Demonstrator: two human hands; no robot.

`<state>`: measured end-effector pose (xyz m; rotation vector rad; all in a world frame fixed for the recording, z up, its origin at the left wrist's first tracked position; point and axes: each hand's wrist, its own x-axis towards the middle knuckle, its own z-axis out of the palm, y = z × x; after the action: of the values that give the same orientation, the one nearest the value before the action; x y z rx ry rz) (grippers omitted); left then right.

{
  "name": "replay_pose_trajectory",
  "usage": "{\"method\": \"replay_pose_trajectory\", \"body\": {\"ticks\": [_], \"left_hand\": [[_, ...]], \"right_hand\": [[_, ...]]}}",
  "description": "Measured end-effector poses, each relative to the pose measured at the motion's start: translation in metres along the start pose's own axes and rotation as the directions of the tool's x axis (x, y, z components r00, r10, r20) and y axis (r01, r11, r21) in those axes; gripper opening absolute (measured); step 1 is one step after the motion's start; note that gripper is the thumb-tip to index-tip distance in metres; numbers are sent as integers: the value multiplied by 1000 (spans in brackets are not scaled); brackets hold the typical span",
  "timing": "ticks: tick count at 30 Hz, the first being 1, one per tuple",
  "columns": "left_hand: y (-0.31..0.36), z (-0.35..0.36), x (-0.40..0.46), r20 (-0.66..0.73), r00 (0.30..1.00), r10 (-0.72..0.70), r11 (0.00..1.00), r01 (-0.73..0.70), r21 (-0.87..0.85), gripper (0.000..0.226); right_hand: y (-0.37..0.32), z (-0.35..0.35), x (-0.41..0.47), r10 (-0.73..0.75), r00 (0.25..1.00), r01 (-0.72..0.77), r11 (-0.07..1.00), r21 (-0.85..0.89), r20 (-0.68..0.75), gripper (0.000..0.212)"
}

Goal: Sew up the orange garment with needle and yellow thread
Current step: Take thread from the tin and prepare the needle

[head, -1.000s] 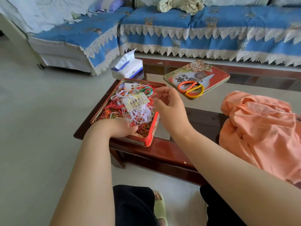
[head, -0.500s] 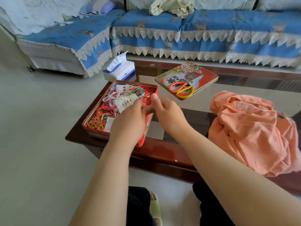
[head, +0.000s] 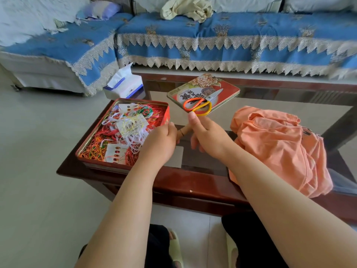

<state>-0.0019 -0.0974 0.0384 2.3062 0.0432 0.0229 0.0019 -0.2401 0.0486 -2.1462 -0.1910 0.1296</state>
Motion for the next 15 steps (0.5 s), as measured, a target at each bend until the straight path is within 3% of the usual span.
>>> {"method": "replay_pose_trajectory", "body": {"ticks": [1,3,6,8,11,13,15], "left_hand": [[2,3,0,9,1000,7,1000,-7,19,50],[6,7,2,44,999,15,1000,-16,17,50],[9,7,5,61,998,3,1000,-2,-23,50],[11,10,4,72,997,10,1000,-9,-7,50],[14,20,0,92,995,47,998,-52,46,49],[14,24,1,94,994,62,995,-68,67,49],[12,23,3,89,995,52,996,-58,64,49]], "right_hand": [[3,-1,1,-7,999,4,997,-82,-33,51],[6,-5,1,-81,995,72,988,-137,-58,37],[10,-13,-1,-104,991,102,994,28,83,19],[12,-14,-1,-35,994,25,994,103,103,28],[14,-13,3,42,999,-42,998,-41,12,52],[18,-15,5,-14,1000,13,990,-137,-6,42],[18,-19,2,-72,994,80,992,-102,77,21]]}}
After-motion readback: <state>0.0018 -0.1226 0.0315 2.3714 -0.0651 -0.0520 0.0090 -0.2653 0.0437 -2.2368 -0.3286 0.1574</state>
